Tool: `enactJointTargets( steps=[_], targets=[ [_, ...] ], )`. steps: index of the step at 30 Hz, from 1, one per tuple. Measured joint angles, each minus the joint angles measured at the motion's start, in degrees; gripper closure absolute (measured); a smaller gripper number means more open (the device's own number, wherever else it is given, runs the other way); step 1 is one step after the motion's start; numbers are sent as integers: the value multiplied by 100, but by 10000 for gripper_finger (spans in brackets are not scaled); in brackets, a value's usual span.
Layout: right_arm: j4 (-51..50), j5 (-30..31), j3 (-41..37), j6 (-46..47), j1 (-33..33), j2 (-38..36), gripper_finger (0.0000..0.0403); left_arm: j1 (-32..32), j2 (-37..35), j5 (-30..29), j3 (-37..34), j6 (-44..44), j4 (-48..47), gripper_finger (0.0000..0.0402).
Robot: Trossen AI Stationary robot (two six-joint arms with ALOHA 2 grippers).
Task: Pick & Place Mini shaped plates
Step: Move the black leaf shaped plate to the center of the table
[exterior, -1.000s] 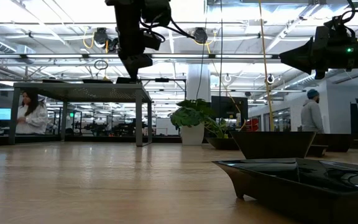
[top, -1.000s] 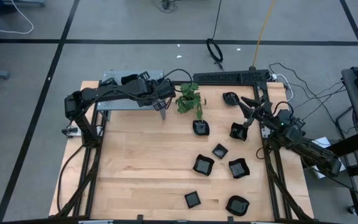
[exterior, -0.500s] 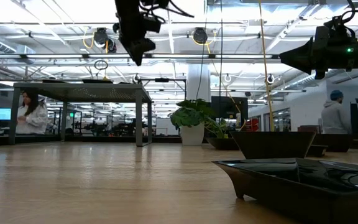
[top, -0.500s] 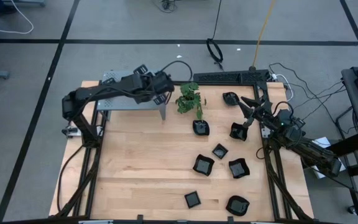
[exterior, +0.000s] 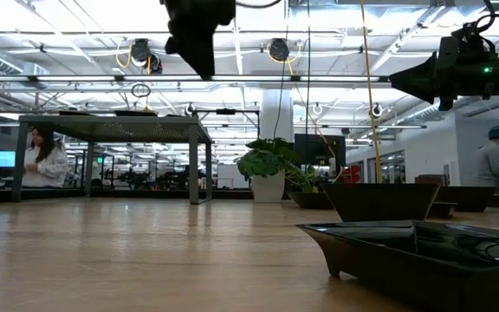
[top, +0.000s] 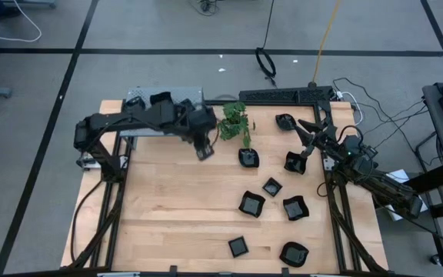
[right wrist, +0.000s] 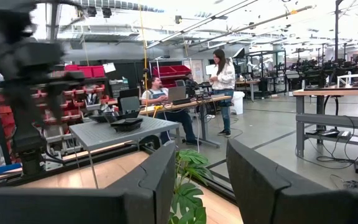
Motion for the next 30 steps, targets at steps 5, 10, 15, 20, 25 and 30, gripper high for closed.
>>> enactJointTargets(
  steps=[5, 10, 15, 20, 25, 30],
  targets=[
    [0, -1, 0, 2, -2, 0, 273, -707, 0, -596, 0, 226, -476, 298],
    [2, 0, 0, 2, 0, 0, 273, -1207, -19, -1162, 0, 123, -672, 304],
    [0, -1, 0, 0, 1, 0, 273, -1466, -376, -1439, -5, -334, -809, 304],
    [3, 3, 0, 2, 1, 3, 273, -1579, -967, -1471, -7, -984, -1023, 305],
    [-35, 2, 0, 0, 1, 15, 273, -1774, -1507, -1418, -4, -1227, -1089, 305],
    [-36, 2, -1, 2, 1, 22, 273, -2049, -1849, -1420, -2, -1741, -1446, 305]
  ],
)
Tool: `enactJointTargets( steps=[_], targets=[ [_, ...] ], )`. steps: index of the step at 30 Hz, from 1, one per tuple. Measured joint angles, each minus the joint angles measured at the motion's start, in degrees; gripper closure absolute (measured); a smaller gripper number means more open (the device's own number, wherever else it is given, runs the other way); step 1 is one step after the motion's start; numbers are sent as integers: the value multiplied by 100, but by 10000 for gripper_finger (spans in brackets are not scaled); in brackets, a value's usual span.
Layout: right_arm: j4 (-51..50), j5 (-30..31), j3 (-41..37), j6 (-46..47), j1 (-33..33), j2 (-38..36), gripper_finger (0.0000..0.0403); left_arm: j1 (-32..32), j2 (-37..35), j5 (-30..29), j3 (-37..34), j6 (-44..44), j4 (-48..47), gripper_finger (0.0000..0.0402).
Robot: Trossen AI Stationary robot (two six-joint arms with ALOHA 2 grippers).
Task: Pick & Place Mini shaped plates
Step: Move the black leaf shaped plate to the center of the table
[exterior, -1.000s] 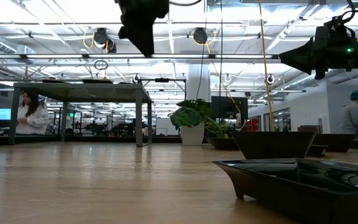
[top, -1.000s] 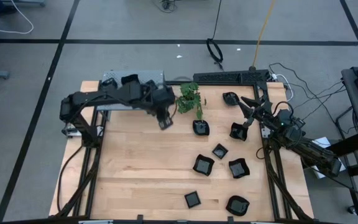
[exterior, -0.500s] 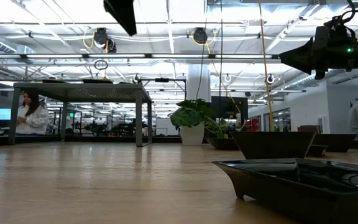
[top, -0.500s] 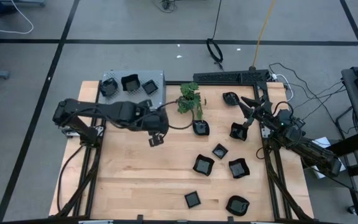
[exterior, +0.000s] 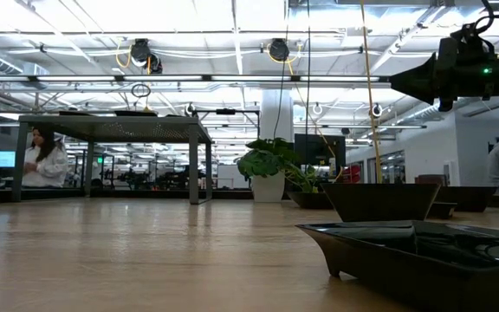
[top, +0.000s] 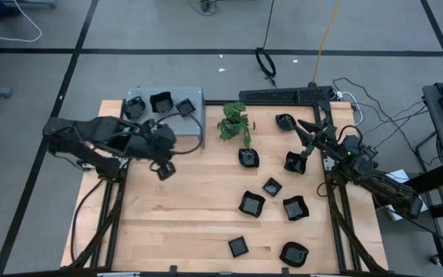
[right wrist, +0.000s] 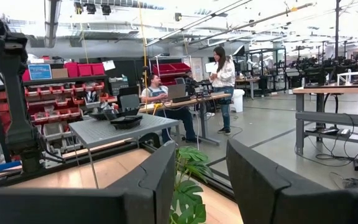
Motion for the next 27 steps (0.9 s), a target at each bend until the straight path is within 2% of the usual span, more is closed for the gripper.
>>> enactJointTargets(
  steps=[6, 11, 16, 18, 21, 27],
  targets=[
    [303, -2, -1, 13, 0, 8, 273, -214, -107, -3, -3, -1312, -1114, 305],
    [819, -15, -2, 726, 0, 6, 273, -539, -176, -161, -186, -977, -850, 305],
    [1098, 1, -4, 1283, 0, 7, 273, -809, -164, -978, -494, -827, -771, 305],
    [1123, -4, -4, 1574, 0, 4, 273, -861, -181, -1253, -636, -798, -572, 305],
    [1092, -2, -4, 1788, 0, 24, 273, -872, -173, -1311, -936, -632, 0, 305],
    [1073, -174, 70, 1668, 0, 251, 273, -872, -169, -886, -1696, 10, 1473, 305]
  ],
)
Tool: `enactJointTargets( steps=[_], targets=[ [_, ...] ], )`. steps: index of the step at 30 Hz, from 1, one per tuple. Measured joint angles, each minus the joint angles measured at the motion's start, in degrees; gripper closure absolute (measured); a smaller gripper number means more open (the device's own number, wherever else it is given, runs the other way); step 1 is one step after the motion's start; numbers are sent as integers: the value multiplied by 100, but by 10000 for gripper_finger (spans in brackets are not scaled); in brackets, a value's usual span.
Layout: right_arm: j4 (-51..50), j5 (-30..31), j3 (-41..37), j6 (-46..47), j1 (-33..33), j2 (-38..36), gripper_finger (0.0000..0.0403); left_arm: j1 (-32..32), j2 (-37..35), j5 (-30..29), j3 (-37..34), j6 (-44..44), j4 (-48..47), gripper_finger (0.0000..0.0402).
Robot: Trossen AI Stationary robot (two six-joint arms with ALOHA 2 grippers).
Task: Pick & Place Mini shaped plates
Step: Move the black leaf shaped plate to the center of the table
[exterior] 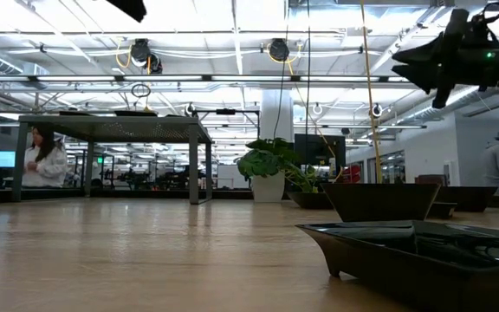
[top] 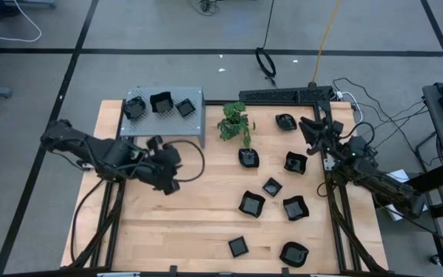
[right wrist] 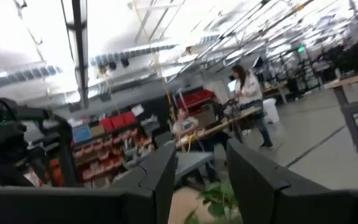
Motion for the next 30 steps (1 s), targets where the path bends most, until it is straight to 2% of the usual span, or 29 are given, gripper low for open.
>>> enactJointTargets(
  steps=[3, 6, 13, 26, 30],
  targets=[
    [-239, -146, 254, 20, 5, 291, 273, 0, 3, 105, -301, 152, 581, 305],
    [-894, -126, 577, -148, 6, 724, 273, 5, 3, 41, -498, 199, 926, 305],
    [-1084, -305, 1086, -339, 265, 1873, 272, 13, -2, -562, -583, 173, 1419, 305],
    [-772, -392, 1838, -507, 1798, 3810, 272, 91, -2, -469, -586, 421, 1473, 305],
    [-743, -23, 1948, -740, 2467, 4286, 272, 163, 118, -462, -586, 612, 1473, 305]
  ],
)
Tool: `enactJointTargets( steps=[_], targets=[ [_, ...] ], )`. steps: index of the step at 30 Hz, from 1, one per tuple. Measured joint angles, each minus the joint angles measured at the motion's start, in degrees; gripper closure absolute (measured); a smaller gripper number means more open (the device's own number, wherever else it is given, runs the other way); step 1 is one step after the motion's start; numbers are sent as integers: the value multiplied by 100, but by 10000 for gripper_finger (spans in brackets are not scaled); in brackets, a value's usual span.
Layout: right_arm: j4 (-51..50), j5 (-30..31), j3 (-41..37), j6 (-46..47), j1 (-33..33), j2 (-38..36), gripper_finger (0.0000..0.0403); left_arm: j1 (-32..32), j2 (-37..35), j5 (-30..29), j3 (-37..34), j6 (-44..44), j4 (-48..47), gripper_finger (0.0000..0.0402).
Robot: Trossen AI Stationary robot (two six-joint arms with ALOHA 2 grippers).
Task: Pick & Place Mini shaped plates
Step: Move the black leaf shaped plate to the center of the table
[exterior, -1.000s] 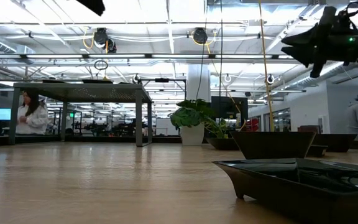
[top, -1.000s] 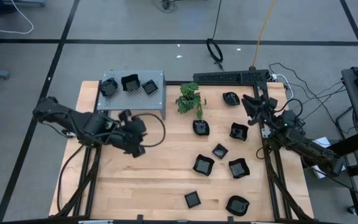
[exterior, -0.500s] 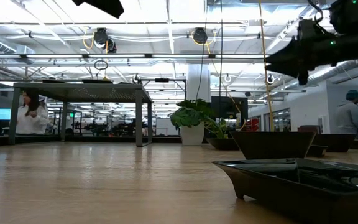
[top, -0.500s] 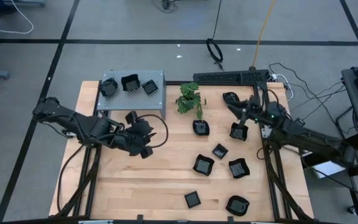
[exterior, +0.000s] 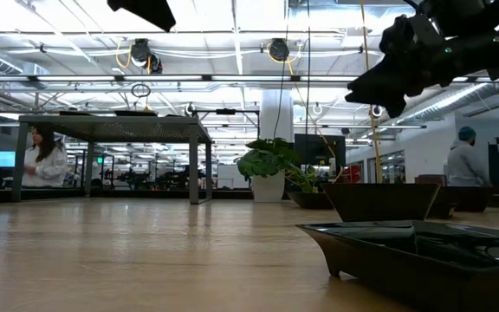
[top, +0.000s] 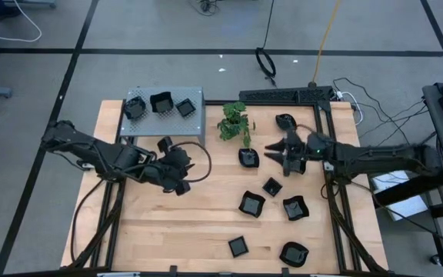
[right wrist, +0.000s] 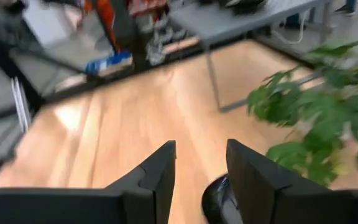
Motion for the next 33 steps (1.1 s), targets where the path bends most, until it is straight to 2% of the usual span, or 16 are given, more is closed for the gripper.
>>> enactJointTargets(
  steps=[7, 11, 16, 19, 22, 26, 33],
  targets=[
    [345, 949, 13, -691, 1164, 739, 273, 175, 498, 339, -1, 927, 35, 305],
    [564, 1868, 13, -1202, 1745, 1036, 273, 349, 859, 428, -2, 1638, 430, 305],
    [639, 2863, 13, -1476, 2156, 1152, 273, 650, 1407, 1234, -2, 2684, 1391, 305],
    [567, 2877, 13, -1336, 2191, 1150, 273, 819, 1723, 1598, -2, 3085, 1813, 305],
    [267, 2720, 13, -1334, 2185, 1159, 273, 945, 1950, 1655, -2, 3005, 2006, 305],
    [148, 2707, 13, -1334, 2080, 1405, 273, 1050, 1989, 1645, -2, 2395, 1987, 305],
    [558, 1960, 68, -1333, 1699, 2432, 273, 1045, 1637, 1643, 2, 1302, 1966, 305]
  ],
)
